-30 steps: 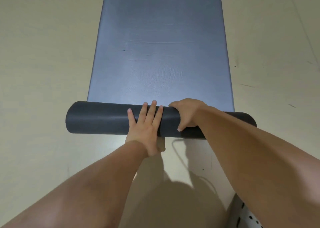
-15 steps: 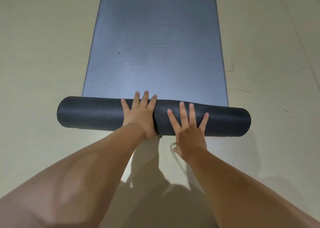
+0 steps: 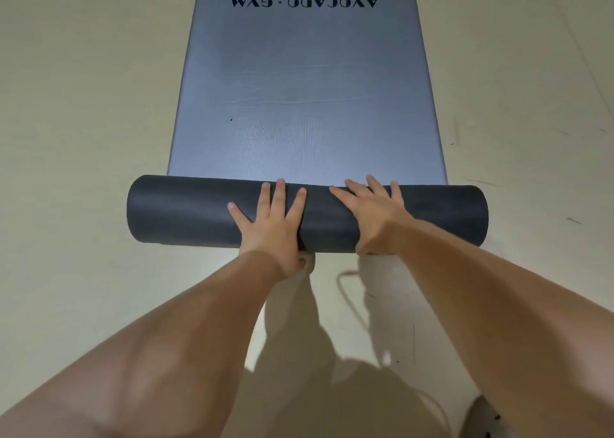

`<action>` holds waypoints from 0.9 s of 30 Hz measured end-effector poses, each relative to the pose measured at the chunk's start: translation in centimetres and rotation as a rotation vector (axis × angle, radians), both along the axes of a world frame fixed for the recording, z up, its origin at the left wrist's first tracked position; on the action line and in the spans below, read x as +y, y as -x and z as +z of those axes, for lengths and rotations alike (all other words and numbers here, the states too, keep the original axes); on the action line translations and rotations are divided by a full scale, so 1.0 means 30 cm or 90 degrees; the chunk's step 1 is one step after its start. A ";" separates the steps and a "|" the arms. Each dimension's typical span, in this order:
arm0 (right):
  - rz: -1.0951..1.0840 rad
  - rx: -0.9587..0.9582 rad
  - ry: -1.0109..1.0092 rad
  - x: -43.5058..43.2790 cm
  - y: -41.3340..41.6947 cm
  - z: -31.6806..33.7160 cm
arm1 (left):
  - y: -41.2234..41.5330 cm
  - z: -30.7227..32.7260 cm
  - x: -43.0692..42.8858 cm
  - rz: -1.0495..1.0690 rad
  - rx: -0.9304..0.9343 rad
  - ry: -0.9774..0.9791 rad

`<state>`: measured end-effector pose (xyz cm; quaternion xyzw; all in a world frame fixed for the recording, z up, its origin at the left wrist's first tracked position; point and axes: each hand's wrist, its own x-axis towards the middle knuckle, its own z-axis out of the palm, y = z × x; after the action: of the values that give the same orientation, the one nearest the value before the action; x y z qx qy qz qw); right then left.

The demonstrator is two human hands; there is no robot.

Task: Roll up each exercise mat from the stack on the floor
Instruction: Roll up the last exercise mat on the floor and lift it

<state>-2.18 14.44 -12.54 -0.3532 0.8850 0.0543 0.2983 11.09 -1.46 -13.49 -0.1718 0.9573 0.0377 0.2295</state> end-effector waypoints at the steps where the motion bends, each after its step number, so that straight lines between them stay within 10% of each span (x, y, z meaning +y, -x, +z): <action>1: -0.011 0.010 0.020 0.014 0.002 0.001 | 0.027 0.001 -0.016 0.007 -0.005 -0.013; 10: -0.008 0.179 -0.017 0.050 -0.055 -0.012 | 0.119 0.020 -0.082 0.008 -0.045 -0.071; 27: 0.081 -0.245 -0.133 0.007 -0.041 0.143 | -0.023 0.161 -0.073 0.067 -0.236 -0.208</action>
<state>-0.96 14.64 -8.24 -0.3794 0.7774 0.0960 0.4924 11.78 -3.66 -8.65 -0.1864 0.8697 0.1715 0.4236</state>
